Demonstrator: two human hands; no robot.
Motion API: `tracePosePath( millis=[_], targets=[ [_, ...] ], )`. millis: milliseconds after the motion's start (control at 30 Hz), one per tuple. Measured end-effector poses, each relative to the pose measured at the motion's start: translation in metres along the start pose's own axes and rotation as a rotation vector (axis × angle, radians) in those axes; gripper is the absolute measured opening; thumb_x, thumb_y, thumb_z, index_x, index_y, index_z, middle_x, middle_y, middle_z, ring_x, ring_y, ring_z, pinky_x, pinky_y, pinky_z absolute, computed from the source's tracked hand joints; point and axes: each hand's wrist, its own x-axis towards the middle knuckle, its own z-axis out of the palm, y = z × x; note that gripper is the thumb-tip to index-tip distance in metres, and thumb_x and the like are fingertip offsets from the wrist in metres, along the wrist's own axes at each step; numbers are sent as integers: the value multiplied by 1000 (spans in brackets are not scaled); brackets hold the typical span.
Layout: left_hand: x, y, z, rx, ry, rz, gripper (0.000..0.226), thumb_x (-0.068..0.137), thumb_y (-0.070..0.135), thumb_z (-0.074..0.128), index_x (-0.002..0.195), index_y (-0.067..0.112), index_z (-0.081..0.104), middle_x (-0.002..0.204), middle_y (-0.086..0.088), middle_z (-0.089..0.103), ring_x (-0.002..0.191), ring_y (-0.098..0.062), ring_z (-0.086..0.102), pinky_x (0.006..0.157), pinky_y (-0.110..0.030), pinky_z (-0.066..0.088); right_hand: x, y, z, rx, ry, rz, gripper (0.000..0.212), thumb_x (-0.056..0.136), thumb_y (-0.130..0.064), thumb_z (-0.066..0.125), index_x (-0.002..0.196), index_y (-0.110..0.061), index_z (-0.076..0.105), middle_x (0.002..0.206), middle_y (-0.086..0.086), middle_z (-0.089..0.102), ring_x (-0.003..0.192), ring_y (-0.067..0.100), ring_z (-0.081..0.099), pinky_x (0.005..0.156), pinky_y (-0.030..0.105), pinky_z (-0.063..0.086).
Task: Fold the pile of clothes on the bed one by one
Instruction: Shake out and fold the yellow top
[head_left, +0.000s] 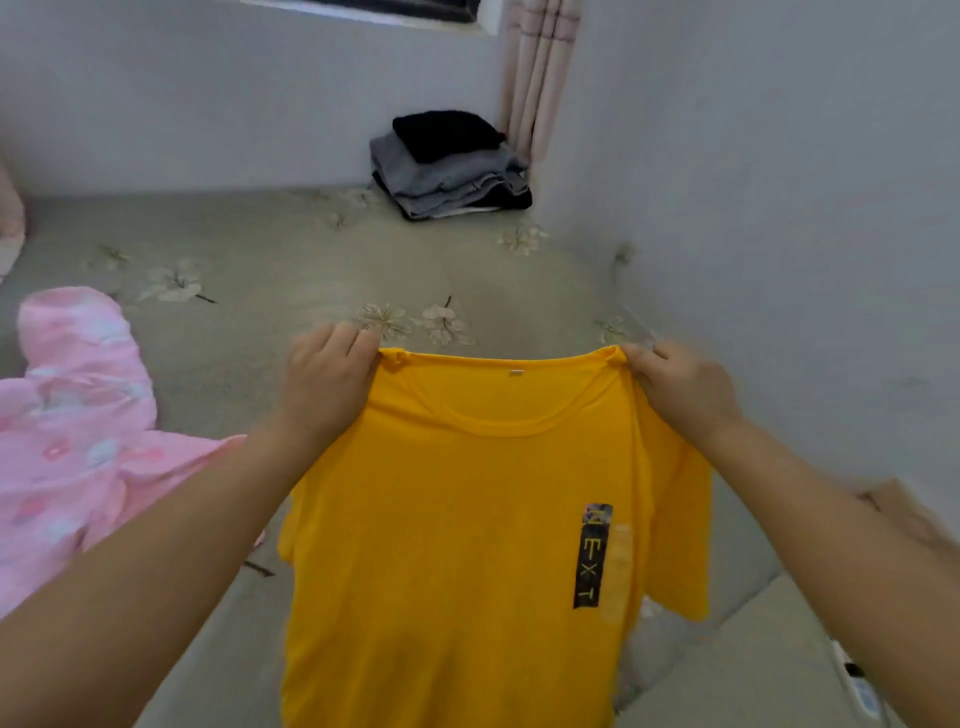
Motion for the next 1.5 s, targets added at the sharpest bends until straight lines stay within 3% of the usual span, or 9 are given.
tracePosePath(
  millis=[133, 233, 567, 800, 900, 1067, 1200, 1367, 1500],
  targets=[
    [6, -14, 86, -35, -199, -47, 29, 78, 13, 42, 60, -2, 59, 55, -18, 55, 49, -29, 56, 43, -30, 42, 31, 11, 92, 24, -161, 47, 29, 78, -3, 59, 107, 2, 65, 65, 26, 54, 49, 36, 56, 41, 32, 40],
    [7, -16, 135, -40, -282, -74, 29, 78, 14, 43, 59, -2, 59, 54, -17, 55, 48, -29, 55, 43, -29, 41, 38, 20, 154, 10, -355, 155, 39, 95, -11, 42, 133, -9, 45, 95, 26, 54, 80, 40, 57, 58, 37, 32],
    [32, -40, 296, 30, -413, -205, 26, 74, 8, 37, 59, -2, 56, 54, -17, 53, 47, -28, 52, 44, -29, 37, 115, 62, 336, 112, -502, 105, 34, 96, -17, 39, 128, -11, 48, 107, 20, 58, 94, 36, 58, 70, 37, 43],
    [55, -65, 394, 141, -560, -604, 37, 88, 9, 47, 123, -6, 45, 123, -29, 45, 117, -41, 38, 92, -48, 31, 182, 61, 430, 206, -307, 212, 41, 96, -16, 36, 137, -11, 38, 124, 21, 52, 117, 34, 43, 87, 43, 34],
    [29, -18, 408, 15, -650, -671, 60, 91, 24, 49, 141, 0, 25, 149, -21, 20, 140, -35, 9, 112, -44, 8, 157, 57, 449, 281, -322, 309, 47, 98, -22, 32, 143, -13, 26, 139, 13, 41, 131, 29, 30, 99, 42, 27],
    [-33, 95, 395, -255, -688, -592, 58, 93, 33, 43, 140, 2, 29, 150, -19, 20, 141, -30, 1, 113, -42, 5, 51, 98, 444, 407, -411, 653, 35, 96, -17, 40, 115, 10, 52, 125, 29, 49, 116, 38, 44, 96, 42, 30],
    [-66, 130, 398, -199, -815, -594, 77, 80, 56, 2, 145, 14, 9, 153, -7, -1, 131, -15, -21, 111, -34, -12, -3, 91, 433, 579, -446, 641, 36, 89, -12, 57, 116, 11, 53, 136, 26, 41, 128, 37, 34, 108, 41, 23],
    [-69, 132, 403, -153, -840, -580, 83, 76, 58, -3, 145, 14, 10, 151, -3, -3, 133, -11, -16, 107, -29, -17, -8, 71, 440, 555, -424, 629, 29, 85, -20, 62, 102, 4, 59, 141, 16, 37, 136, 31, 24, 111, 48, 10],
    [-65, 134, 402, -140, -861, -586, 84, 75, 58, -2, 145, 14, 14, 154, -6, 5, 140, -15, -7, 110, -33, -13, 1, 74, 432, 697, -311, 636, 19, 89, -11, 54, 97, 7, 59, 116, 20, 55, 113, 32, 47, 93, 33, 33]
  ],
)
